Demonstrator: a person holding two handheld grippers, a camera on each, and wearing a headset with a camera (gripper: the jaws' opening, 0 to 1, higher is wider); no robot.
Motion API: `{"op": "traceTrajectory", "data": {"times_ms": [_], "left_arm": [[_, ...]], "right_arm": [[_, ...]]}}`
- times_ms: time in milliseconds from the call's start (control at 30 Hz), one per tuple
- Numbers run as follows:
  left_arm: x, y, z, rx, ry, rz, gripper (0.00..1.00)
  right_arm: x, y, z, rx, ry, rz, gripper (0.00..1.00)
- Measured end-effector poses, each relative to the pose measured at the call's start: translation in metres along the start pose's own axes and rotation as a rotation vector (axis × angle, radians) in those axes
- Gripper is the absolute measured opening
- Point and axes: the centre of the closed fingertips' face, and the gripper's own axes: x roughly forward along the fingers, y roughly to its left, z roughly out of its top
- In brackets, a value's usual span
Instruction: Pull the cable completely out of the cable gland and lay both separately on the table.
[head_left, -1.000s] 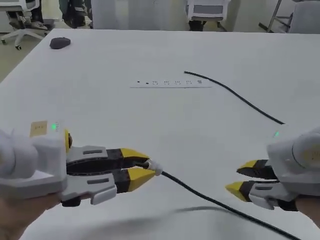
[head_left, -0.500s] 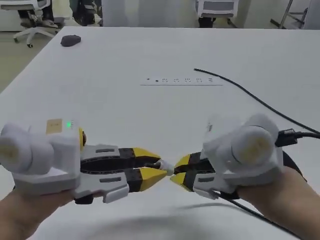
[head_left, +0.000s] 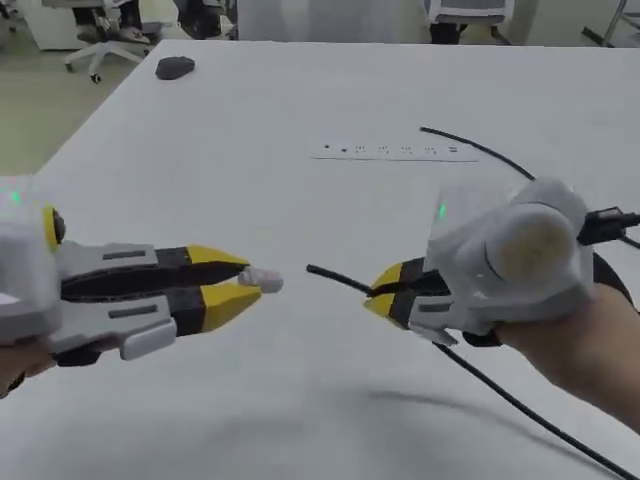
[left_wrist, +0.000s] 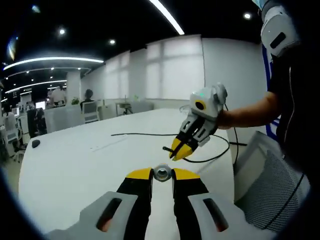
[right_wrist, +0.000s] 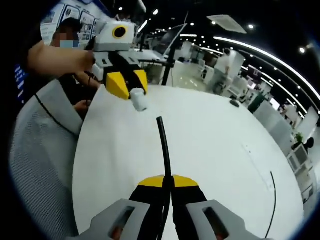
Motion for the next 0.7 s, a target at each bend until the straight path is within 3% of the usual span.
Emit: {"op": "traceTrajectory", "data": {"times_ms": [67, 167, 267, 300, 333, 367, 433, 467, 533, 567, 600, 633, 667, 700], "left_arm": [[-0.018, 0.015, -0.001, -0.022, -0.026, 0.076, 0.14], [-0.036, 0.027, -0.01, -0.03, -0.036, 0.16, 0.15], [-0.044, 0.032, -0.016, -0.041, -0.053, 0.201, 0.14], [-0.048, 0.038, -0.022, -0.032, -0.047, 0.238, 0.14], [-0.05, 0.042, -0.027, -0.035, -0.037, 0.264, 0.14], [-0.051, 0.045, -0.035, -0.048, -0.025, 0.279, 0.15], [-0.055, 0.054, -0.046, -0.069, -0.02, 0.323, 0.15], [-0.057, 0.062, -0.059, -0.09, 0.011, 0.362, 0.15], [-0.057, 0.069, -0.076, -0.081, 0.063, 0.383, 0.15], [-0.055, 0.071, -0.082, -0.092, 0.07, 0.387, 0.15], [-0.054, 0.074, -0.086, -0.096, 0.066, 0.395, 0.14], [-0.055, 0.081, -0.089, -0.031, 0.048, 0.425, 0.14], [-0.054, 0.084, -0.094, -0.031, 0.043, 0.44, 0.14], [-0.053, 0.086, -0.104, -0.11, 0.051, 0.449, 0.14]], "right_arm": [[0.01, -0.004, 0.027, 0.015, -0.068, 0.019, 0.0], [0.036, -0.003, 0.086, 0.096, -0.213, 0.096, 0.0], [0.058, -0.003, 0.118, 0.152, -0.292, 0.134, 0.0], [0.068, -0.004, 0.131, 0.189, -0.348, 0.139, 0.0], [0.076, -0.003, 0.136, 0.255, -0.368, 0.159, 0.0], [0.088, -0.004, 0.14, 0.35, -0.384, 0.182, 0.0], [0.111, -0.006, 0.138, 0.4, -0.388, 0.187, 0.0], [0.121, -0.007, 0.134, 0.422, -0.375, 0.183, 0.0], [0.144, -0.006, 0.127, 0.485, -0.363, 0.19, 0.0], [0.161, -0.013, 0.12, 0.491, -0.354, 0.17, 0.0], [0.167, -0.015, 0.117, 0.491, -0.349, 0.167, 0.0], [0.181, -0.015, 0.109, 0.49, -0.324, 0.16, 0.0], [0.193, -0.013, 0.099, 0.491, -0.296, 0.15, 0.0], [0.201, -0.011, 0.092, 0.491, -0.268, 0.154, 0.0]]}}
